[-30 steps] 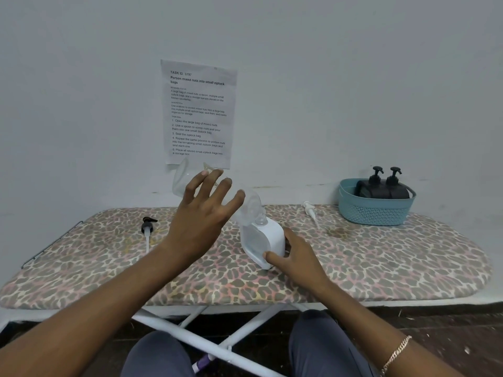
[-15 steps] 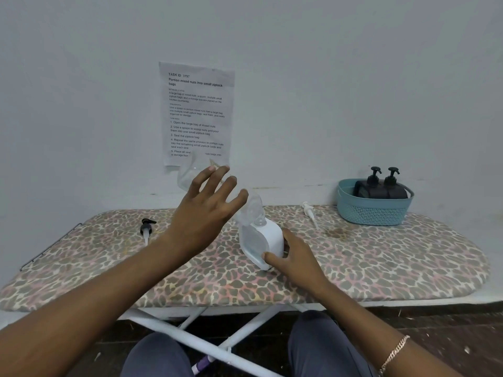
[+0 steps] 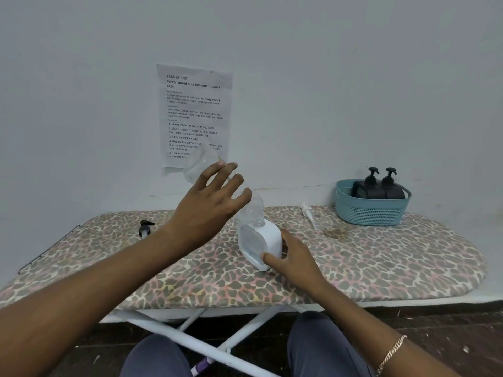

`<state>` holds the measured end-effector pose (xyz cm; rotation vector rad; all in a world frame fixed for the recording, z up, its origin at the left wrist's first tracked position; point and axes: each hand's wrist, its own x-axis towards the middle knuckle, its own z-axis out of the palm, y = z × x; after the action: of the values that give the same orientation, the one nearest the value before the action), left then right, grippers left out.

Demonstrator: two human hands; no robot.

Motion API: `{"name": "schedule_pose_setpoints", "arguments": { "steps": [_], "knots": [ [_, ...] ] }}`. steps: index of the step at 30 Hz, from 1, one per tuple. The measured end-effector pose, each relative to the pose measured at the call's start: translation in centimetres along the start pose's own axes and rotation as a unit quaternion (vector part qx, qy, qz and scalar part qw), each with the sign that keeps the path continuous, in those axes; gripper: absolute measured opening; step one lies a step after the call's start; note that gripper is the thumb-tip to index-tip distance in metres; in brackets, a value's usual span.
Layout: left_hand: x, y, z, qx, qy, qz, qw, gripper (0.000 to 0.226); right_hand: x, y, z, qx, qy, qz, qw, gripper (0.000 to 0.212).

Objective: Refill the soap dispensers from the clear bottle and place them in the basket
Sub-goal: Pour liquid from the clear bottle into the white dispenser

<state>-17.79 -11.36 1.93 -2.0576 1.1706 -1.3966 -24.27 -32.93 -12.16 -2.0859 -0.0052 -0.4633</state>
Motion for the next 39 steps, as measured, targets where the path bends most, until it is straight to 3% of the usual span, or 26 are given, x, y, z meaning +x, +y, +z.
{"name": "schedule_pose_setpoints", "arguments": {
  "steps": [39],
  "knots": [
    [3.4, -1.5, -0.5, 0.017, 0.005, 0.142, 0.99, 0.049, 0.0, 0.2, 0.0, 0.007, 0.0, 0.002, 1.0, 0.064]
  ]
}}
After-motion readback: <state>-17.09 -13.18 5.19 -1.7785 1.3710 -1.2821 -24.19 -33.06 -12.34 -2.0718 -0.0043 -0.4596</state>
